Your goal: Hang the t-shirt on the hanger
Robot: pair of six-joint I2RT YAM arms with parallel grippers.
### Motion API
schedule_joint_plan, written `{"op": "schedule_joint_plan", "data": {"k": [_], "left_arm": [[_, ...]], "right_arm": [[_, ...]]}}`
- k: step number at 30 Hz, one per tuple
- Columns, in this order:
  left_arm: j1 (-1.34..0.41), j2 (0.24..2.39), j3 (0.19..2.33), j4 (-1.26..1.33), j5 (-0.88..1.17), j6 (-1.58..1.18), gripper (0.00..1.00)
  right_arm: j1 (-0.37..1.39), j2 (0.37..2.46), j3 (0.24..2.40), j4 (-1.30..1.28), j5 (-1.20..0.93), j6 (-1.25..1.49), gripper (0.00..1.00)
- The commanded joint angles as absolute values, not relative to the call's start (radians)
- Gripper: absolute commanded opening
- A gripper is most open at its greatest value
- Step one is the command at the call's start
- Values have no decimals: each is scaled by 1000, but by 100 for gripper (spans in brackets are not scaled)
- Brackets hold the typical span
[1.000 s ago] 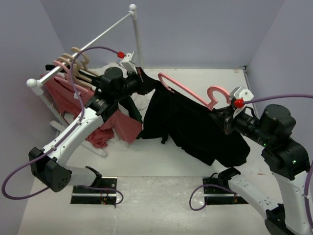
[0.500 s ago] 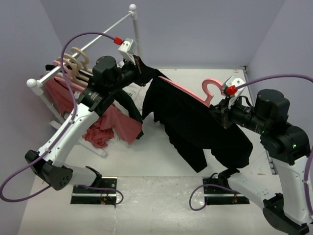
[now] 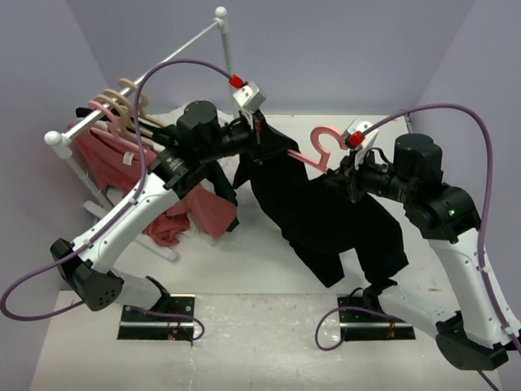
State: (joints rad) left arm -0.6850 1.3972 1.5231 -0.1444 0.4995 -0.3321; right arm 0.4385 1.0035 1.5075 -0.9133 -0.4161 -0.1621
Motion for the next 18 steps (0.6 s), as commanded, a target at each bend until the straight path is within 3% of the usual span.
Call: {"op": "schedule_joint_plan", "data": {"k": [1,8,18], "left_arm": [[-696,1386,1570,-120,642,-260,0],[-696,1345,1559,-140,567,-295,0],[-698,1341,1466,84,420,-511,0]], "right_arm": [[443,968,1447,-710,-427,-130,0],[440,813,1229,-480,-239,18,0],[440,838,1255,-518,-268,94,0]]}}
